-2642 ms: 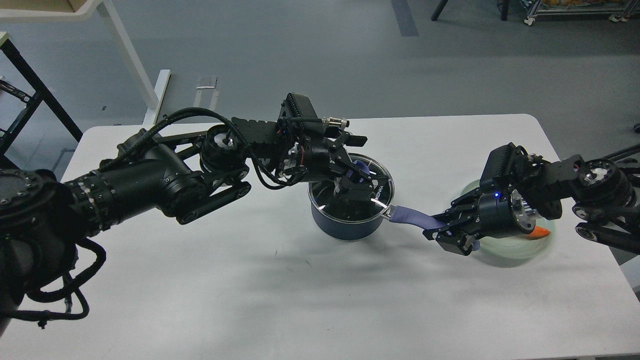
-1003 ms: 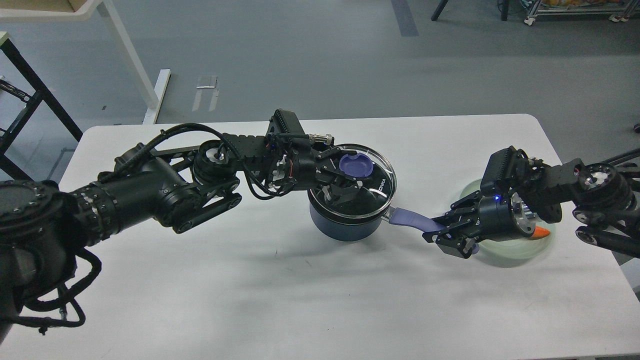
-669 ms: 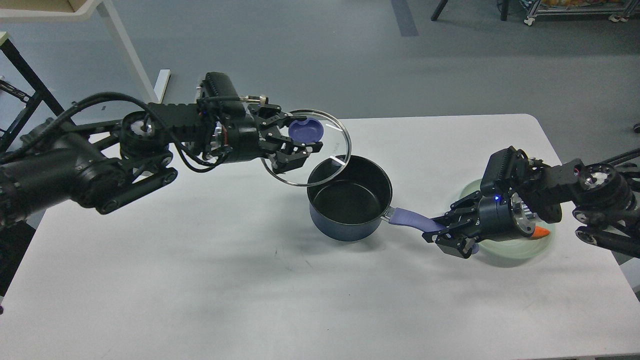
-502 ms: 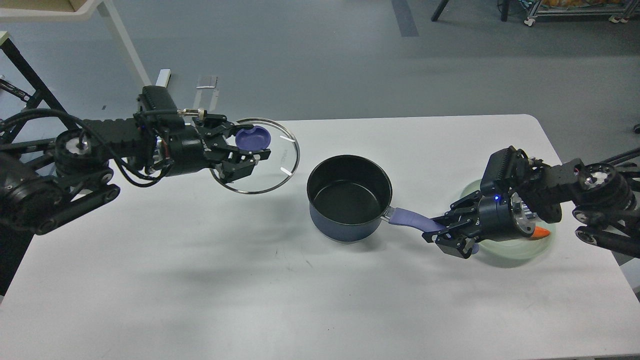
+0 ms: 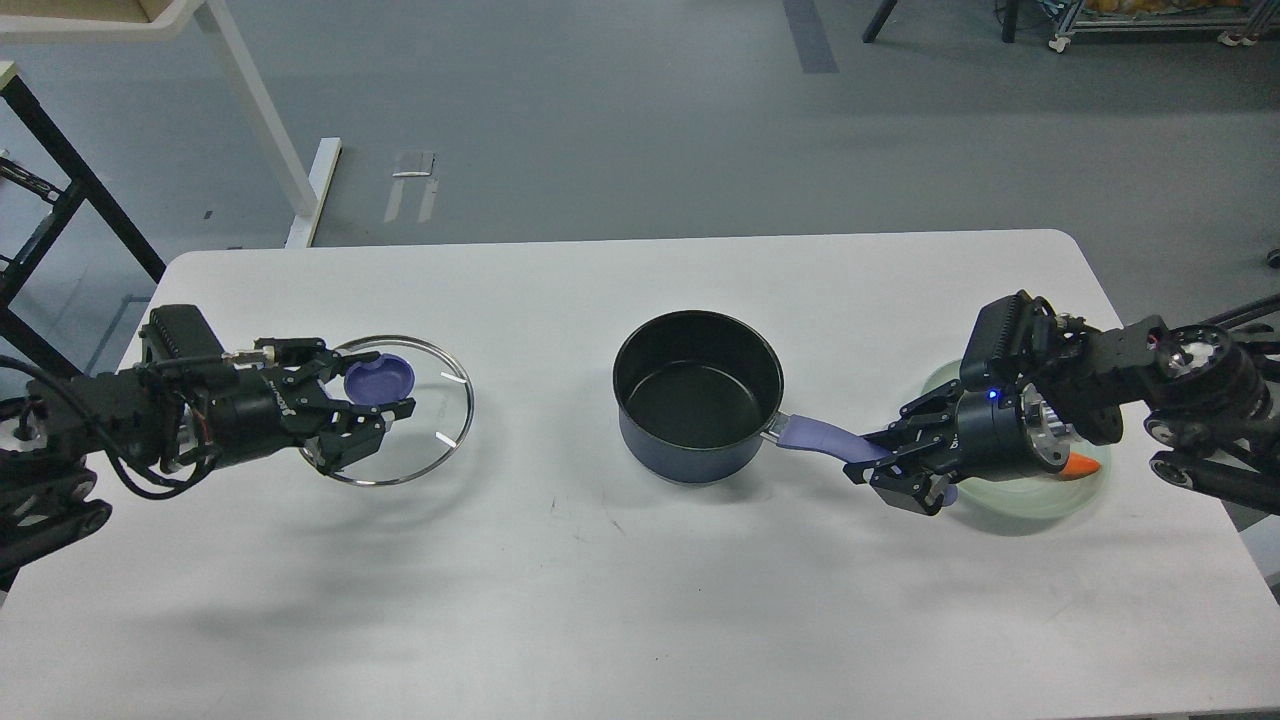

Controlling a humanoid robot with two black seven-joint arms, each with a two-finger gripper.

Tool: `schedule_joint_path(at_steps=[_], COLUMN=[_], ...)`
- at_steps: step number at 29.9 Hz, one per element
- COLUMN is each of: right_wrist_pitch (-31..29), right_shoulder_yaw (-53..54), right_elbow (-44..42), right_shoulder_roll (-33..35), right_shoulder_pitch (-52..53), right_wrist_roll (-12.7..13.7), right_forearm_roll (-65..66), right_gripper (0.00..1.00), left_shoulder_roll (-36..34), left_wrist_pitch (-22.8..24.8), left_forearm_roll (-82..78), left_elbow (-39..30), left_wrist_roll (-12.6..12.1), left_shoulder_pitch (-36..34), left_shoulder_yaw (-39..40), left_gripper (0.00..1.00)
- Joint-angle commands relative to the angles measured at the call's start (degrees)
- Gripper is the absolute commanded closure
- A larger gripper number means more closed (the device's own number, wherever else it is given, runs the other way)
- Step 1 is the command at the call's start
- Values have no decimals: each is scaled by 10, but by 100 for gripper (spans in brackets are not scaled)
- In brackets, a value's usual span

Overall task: Open pot lid
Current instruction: 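Lower the glass lid onto the table beside the pan with the left gripper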

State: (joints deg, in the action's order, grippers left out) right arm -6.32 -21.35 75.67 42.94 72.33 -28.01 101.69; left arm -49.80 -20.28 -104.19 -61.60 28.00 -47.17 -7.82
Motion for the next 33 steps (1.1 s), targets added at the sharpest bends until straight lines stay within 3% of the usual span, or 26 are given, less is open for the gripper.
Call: schedule_joint_path(at_steps=[1, 18, 25, 30, 33], right_wrist_pitch=[0, 0, 0, 1, 1], right_shoulder_yaw=[0, 0, 0, 1, 0], right_elbow=[0, 0, 0, 0, 0], right_shoulder_roll=[0, 0, 0, 0, 0], right_shoulder_pitch=[0, -1, -1, -1, -1], right_wrist_roll=[0, 0, 0, 0, 0], right_forearm_roll=[0, 0, 0, 0, 0], right_gripper=[68, 67, 67, 67, 67], left_shoulder_roll=[3, 9, 9, 8, 6], left_wrist_pitch=[-15, -37, -37, -37, -37], left_forearm_roll=[1, 14, 14, 14, 25], left_elbow=[14, 57, 57, 57, 52], left_wrist_roll=[0, 0, 0, 0, 0], left_shoulder_pitch=[23, 78, 77, 76, 76], left_shoulder_yaw=[2, 4, 4, 5, 7], left_gripper=[49, 43, 29, 25, 13])
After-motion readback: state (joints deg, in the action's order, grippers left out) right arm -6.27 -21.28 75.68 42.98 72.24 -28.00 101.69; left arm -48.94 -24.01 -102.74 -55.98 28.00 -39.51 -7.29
